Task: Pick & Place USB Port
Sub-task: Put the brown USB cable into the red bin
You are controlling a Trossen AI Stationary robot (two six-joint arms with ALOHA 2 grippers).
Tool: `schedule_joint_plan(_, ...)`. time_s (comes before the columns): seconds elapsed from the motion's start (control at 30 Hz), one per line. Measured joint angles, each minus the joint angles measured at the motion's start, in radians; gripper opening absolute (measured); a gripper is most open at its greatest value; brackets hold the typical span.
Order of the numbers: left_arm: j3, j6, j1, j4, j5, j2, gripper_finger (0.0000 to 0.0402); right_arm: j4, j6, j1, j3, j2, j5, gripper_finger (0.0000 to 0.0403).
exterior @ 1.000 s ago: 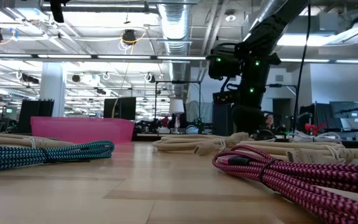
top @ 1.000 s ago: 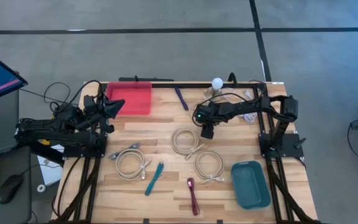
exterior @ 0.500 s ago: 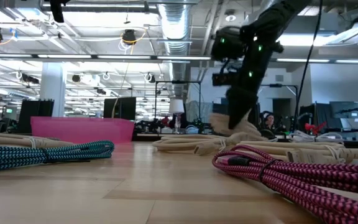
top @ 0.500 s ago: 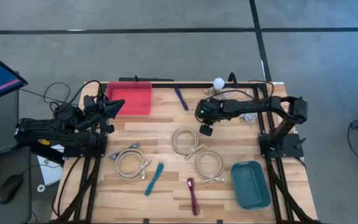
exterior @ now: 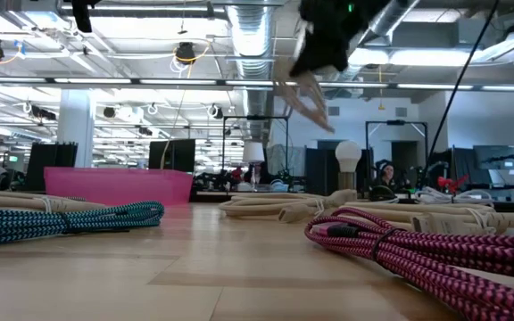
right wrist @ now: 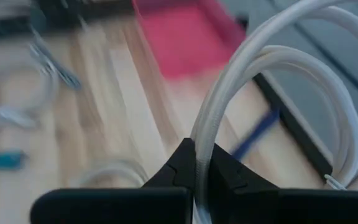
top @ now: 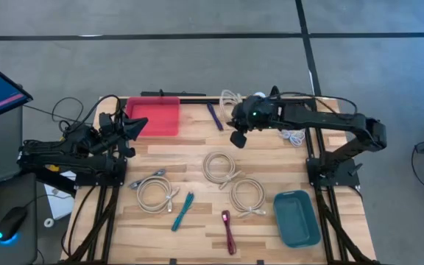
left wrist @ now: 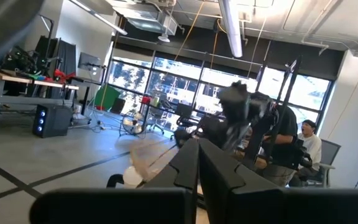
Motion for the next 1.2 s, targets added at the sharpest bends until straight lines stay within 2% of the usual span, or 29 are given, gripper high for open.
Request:
schedule_joint_plan(0.23,0.0,-0.002,0.0,0.0,0.0,0.0,0.0012,0.017,-0.008,0.042,0.091,-0.005,0.0,0.0005)
schedule_joint_plan(0.43,0.0,-0.084,0.0,-0.002,0.0,0.018,0.0012,0.07,-0.011,0.071,0.1,0.007,-0.001,0.0005)
schedule_joint_plan(0.63,0.0,-0.105,0.0,-0.042,0.023,0.11,0.0012,0.135,-0.01,0.085,0.1,0.007,-0.005,0.0005)
schedule_joint_plan(0.77,0.0,-0.124,0.01,-0.043,0.025,0.178,0.0012,0.195,-0.009,0.085,0.1,0.022,-0.066,0.0005)
schedule_joint_plan(0.93,0.0,-0.181,0.091,-0.039,0.137,0.198,0.0012,0.292,-0.004,0.086,0.104,0.053,-0.105,0.0005)
schedule_joint_plan(1.2,0.0,-0.258,0.219,-0.005,0.272,0.207,0.0025,0.304,0.014,0.085,0.1,0.054,-0.105,0.0005)
